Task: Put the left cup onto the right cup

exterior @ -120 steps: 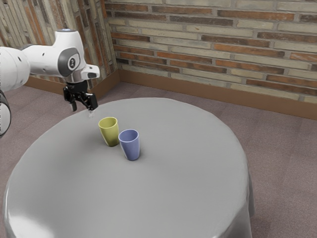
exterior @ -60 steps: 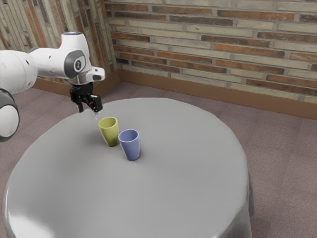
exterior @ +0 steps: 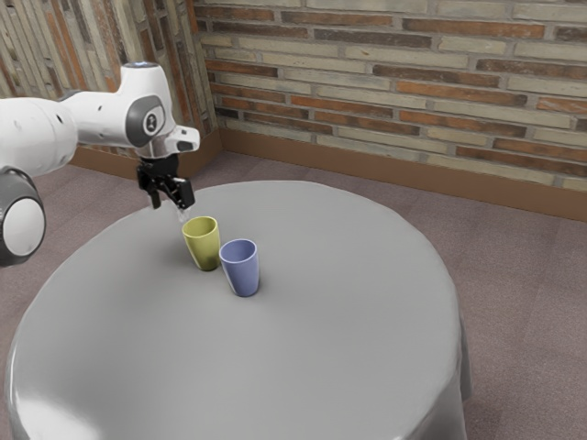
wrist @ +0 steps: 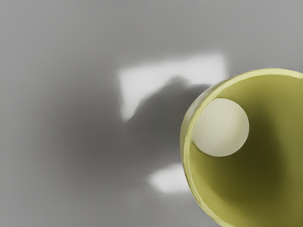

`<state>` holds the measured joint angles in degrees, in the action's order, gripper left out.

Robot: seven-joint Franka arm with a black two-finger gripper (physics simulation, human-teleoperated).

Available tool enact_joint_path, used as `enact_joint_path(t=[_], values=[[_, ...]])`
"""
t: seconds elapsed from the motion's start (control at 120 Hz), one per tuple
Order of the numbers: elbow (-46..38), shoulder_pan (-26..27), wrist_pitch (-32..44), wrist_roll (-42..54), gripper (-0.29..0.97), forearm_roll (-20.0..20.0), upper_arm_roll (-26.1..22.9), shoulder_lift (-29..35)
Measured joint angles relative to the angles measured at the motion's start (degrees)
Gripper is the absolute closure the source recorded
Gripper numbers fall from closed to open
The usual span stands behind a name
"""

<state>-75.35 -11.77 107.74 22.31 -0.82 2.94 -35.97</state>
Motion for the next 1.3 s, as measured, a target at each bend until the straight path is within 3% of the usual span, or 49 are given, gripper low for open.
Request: enact_joint_path(t=[0.7,1.3], values=[[6.26,0.00,-1.69,0.76,0.00,0.03,-0.99,-4.82],[6.51,0.00,-1.75,0.95,0.02,0.03,-1.10,-7.03]])
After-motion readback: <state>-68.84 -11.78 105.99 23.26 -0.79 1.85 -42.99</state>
